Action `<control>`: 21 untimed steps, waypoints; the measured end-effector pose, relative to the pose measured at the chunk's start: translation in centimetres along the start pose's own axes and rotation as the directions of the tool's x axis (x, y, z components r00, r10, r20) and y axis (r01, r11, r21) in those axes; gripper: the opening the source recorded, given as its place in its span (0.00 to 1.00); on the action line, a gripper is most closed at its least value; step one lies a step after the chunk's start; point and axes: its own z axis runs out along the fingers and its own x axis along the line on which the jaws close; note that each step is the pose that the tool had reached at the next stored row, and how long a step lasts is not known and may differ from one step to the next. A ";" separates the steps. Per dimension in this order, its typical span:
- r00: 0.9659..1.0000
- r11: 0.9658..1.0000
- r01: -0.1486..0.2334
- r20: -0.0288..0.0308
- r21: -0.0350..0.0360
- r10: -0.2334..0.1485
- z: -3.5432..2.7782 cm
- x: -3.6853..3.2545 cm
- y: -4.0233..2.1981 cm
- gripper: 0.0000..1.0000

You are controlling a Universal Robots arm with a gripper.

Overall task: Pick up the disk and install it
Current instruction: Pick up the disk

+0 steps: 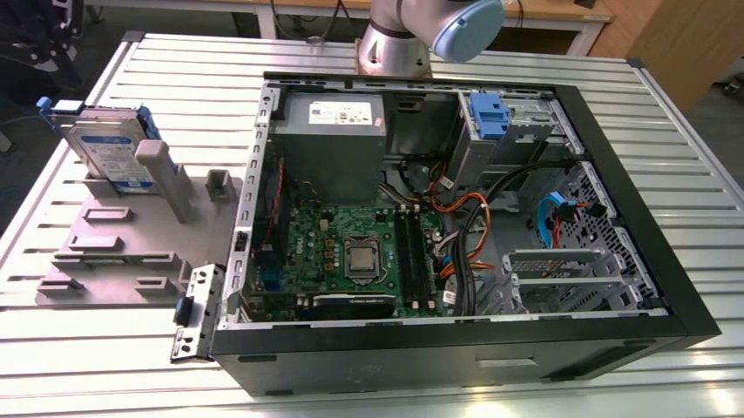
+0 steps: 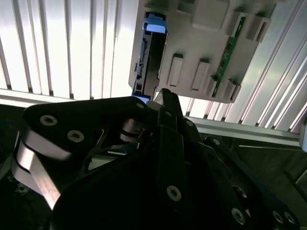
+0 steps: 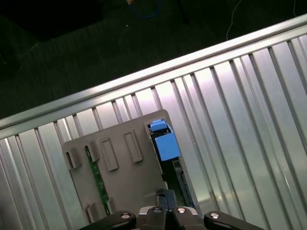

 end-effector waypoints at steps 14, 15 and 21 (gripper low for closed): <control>0.997 0.997 0.078 0.005 -0.001 -0.078 0.52 -0.02 0.00 0.11; 0.996 0.997 0.083 0.012 -0.003 -0.083 0.54 -0.02 0.01 0.11; 0.995 0.996 0.091 0.038 -0.009 -0.091 0.72 -0.02 0.02 0.11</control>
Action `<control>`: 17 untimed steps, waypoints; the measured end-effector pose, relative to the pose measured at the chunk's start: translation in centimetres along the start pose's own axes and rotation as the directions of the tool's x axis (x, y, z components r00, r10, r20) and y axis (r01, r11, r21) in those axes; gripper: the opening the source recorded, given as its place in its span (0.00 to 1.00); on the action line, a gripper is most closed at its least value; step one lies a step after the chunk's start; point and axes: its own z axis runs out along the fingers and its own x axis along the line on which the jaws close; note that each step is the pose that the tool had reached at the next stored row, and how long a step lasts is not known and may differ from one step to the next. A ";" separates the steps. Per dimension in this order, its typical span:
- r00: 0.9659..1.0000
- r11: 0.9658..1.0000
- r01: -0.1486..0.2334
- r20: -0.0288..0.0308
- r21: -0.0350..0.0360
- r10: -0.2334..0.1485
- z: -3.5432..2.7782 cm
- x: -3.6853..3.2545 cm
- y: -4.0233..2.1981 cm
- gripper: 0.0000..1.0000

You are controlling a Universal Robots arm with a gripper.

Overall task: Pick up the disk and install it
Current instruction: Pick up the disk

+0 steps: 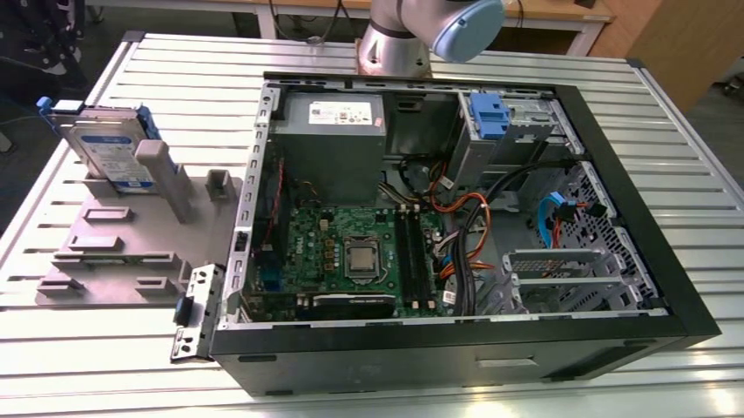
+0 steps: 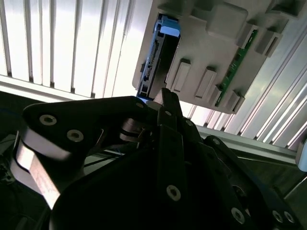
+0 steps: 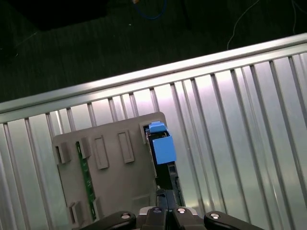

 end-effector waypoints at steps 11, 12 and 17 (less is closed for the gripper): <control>1.000 1.000 0.014 -0.001 -0.001 -0.014 1.09 0.07 0.11 0.11; 1.000 1.000 0.014 -0.001 -0.001 -0.014 1.10 0.07 0.11 0.11; 0.999 0.999 0.042 -0.001 -0.002 -0.042 1.37 0.10 0.17 0.11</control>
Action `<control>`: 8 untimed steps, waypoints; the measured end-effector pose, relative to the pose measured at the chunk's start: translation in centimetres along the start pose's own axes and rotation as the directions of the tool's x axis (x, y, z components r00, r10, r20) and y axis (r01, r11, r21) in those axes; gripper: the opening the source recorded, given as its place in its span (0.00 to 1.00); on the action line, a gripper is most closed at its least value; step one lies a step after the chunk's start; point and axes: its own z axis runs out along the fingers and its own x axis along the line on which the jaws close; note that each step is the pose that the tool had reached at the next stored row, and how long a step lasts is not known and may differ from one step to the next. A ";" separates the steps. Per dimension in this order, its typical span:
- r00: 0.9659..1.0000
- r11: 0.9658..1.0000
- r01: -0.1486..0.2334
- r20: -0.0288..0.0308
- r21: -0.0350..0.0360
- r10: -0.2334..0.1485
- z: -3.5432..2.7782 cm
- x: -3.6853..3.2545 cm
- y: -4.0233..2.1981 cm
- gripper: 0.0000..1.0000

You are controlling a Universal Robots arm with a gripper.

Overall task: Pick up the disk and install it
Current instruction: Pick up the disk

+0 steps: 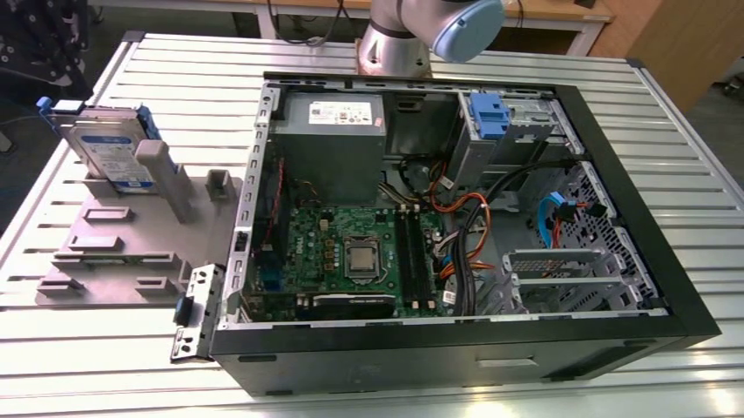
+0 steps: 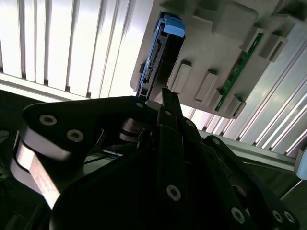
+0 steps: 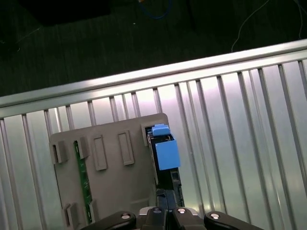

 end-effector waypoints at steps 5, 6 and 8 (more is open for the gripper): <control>1.000 1.000 0.026 -0.001 -0.001 -0.026 0.29 -0.19 0.24 0.11; 1.000 1.000 0.029 -0.001 -0.001 -0.029 0.38 -0.33 0.32 0.11; 0.999 0.999 0.032 -0.001 -0.001 -0.032 0.56 -0.63 0.49 0.11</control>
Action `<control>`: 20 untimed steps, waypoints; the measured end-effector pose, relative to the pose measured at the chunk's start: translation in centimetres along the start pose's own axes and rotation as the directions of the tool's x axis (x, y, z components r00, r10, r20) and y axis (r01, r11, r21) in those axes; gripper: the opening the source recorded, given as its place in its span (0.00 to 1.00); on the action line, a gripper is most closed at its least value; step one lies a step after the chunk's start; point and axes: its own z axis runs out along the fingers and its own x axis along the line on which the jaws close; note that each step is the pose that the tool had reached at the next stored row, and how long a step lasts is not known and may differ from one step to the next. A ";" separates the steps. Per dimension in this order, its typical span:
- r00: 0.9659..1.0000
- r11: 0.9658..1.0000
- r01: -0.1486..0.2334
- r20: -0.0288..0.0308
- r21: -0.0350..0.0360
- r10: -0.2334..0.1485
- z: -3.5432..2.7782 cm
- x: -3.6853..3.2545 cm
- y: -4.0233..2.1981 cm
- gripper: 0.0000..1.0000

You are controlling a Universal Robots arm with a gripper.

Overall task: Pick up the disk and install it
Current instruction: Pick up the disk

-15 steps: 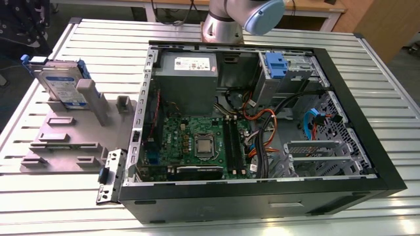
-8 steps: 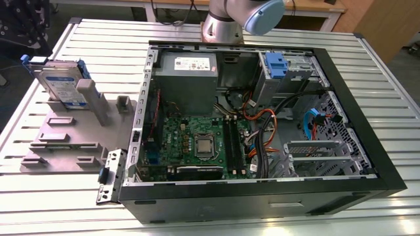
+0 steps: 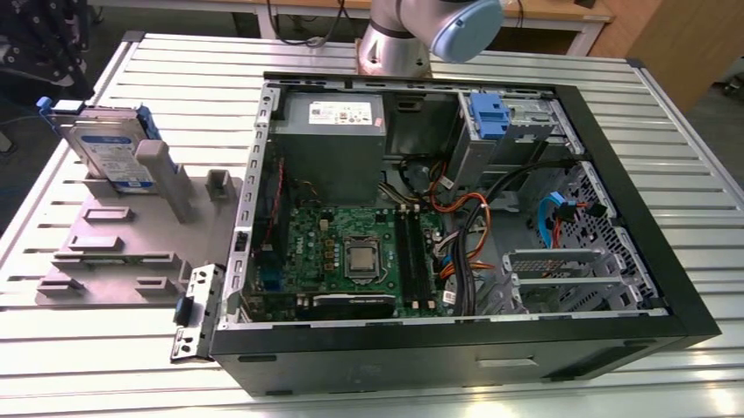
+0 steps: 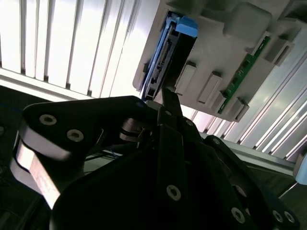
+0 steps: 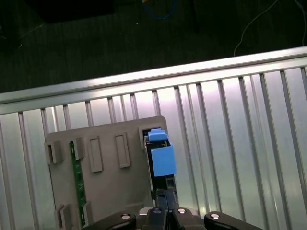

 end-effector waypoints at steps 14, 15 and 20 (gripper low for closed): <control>1.000 1.000 0.001 -0.003 0.001 -0.001 0.70 -0.07 0.38 0.11; 1.000 1.000 0.001 -0.003 0.000 -0.001 0.71 -0.07 0.37 0.11; 1.000 1.000 0.001 -0.003 0.000 -0.001 0.87 -0.11 0.10 0.11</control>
